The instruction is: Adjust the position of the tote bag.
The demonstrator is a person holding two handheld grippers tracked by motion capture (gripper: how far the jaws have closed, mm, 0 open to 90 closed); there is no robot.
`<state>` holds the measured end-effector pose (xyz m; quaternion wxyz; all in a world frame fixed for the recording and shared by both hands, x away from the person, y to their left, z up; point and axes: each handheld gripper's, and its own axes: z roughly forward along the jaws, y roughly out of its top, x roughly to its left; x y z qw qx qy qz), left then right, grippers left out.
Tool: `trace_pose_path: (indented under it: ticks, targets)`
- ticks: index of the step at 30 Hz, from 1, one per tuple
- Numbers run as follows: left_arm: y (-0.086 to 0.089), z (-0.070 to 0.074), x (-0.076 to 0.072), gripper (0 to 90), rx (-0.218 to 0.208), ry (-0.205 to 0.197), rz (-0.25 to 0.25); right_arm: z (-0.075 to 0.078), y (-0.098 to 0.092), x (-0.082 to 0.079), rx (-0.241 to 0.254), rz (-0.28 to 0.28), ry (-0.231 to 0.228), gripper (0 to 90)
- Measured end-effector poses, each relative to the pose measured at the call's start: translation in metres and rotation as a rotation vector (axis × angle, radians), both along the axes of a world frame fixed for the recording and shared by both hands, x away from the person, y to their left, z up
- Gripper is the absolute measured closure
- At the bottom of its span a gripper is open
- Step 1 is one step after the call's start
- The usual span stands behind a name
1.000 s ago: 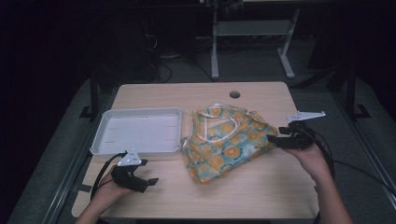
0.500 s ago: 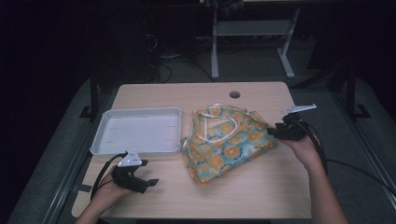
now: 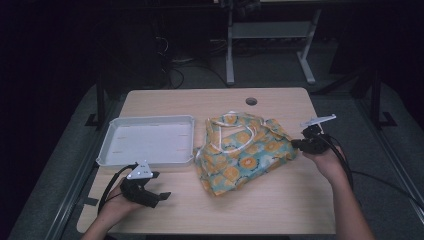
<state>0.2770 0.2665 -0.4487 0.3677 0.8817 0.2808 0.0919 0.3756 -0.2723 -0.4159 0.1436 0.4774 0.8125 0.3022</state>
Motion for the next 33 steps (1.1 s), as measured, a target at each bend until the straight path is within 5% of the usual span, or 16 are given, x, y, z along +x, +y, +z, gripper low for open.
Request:
trace_pose_path:
  ticks: [6, 10, 16, 20, 24, 33]
  targets:
    - [0.0, 0.001, 0.001, 14.4, 0.013, -0.001, -0.008, 0.001, 0.0, -0.008, -0.017, 0.003, 0.005, 89.7]
    - [-0.001, 0.0, 0.001, 14.4, 0.01, -0.001, -0.007, 0.005, -0.007, -0.009, 0.021, -0.044, -0.031, 70.5]
    - [0.0, -0.001, -0.001, 14.4, 0.018, 0.008, -0.007, 0.004, -0.007, 0.001, 0.042, -0.064, -0.055, 61.6]
    - [0.0, 0.0, 0.001, 14.4, 0.015, 0.005, -0.005, -0.004, -0.002, 0.01, 0.042, -0.078, -0.023, 68.5]
    - [-0.002, -0.002, 0.0, 14.4, 0.016, 0.012, -0.006, -0.009, 0.0, 0.013, 0.017, -0.073, 0.012, 87.8]
    - [0.0, 0.001, -0.001, 14.4, 0.006, 0.017, 0.008, -0.005, -0.001, 0.003, -0.021, -0.048, 0.015, 89.4]
